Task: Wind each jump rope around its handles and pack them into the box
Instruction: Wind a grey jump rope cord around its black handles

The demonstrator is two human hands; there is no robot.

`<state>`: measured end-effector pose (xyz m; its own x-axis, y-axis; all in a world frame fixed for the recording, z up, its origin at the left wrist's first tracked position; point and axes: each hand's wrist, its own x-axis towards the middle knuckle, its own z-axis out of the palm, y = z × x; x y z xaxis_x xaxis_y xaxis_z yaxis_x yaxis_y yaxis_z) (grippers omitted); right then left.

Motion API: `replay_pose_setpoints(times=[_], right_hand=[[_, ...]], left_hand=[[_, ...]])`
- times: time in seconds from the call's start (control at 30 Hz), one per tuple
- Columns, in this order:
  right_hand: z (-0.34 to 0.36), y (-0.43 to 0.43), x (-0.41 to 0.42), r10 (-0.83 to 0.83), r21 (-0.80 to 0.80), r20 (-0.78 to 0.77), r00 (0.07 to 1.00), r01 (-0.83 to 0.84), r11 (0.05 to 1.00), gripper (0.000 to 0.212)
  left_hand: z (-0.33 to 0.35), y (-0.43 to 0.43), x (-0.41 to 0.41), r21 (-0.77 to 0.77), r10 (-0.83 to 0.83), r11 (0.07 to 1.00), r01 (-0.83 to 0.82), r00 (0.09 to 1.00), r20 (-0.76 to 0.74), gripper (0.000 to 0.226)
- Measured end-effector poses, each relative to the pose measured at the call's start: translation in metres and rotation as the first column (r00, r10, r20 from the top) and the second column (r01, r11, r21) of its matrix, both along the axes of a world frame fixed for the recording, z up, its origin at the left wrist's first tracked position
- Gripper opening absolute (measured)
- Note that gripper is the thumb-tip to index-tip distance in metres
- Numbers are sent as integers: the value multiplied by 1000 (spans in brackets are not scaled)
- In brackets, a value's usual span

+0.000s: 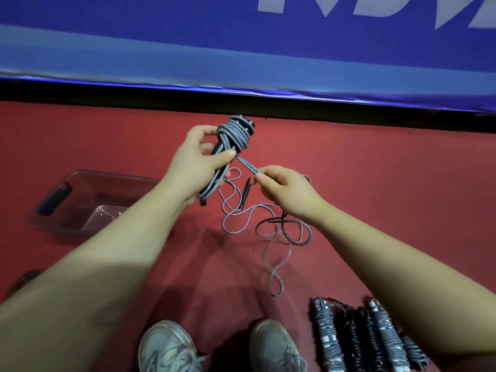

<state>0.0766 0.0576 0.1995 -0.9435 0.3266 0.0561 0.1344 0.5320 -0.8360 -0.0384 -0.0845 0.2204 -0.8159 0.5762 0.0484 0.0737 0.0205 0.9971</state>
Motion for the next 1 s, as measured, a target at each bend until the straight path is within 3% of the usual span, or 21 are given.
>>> replay_pose_setpoints(times=[0.17,0.3,0.43,0.63,0.73,0.8,0.83,0.87,0.9,0.93,0.97,1.0], right_hand=[[11,-1,9,-6,-31,73,997,8,999,28],[28,1,12,-14,226,89,996,-6,974,25],[34,-2,15,-4,519,37,999,-16,855,24],[31,-3,19,-39,527,-27,999,48,849,26],[31,0,17,-60,723,-48,997,76,687,36],[32,7,15,-31,836,-131,991,127,534,25],[31,11,14,-30,840,-185,982,174,513,23],[30,16,13,-67,833,-188,980,195,517,23],[28,19,11,-106,794,-131,986,168,584,24],[24,21,9,-133,687,-42,990,125,716,26],[21,22,8,-136,442,77,988,88,893,28],[19,21,8,-107,71,171,979,97,993,32]], left_hand=[[-4,0,-12,-33,95,995,-98,994,-58,35],[-14,-1,-16,-165,57,983,-81,988,-144,35],[-16,-3,-12,-161,34,986,-39,999,-33,21],[-13,-6,-13,-78,49,996,-42,995,84,18],[-15,-5,-12,-93,53,995,-42,993,109,19],[-14,-5,-10,-78,38,997,-28,991,131,19],[-13,-5,-8,-67,31,998,-22,990,136,17],[-12,-4,-6,-52,26,998,-19,990,136,13],[-10,-3,-5,-33,26,999,-22,991,134,9],[-7,-2,-4,-13,31,999,-30,991,130,7],[-5,0,-3,5,34,999,-35,992,124,9],[-3,2,-2,15,29,999,-31,993,116,10]])
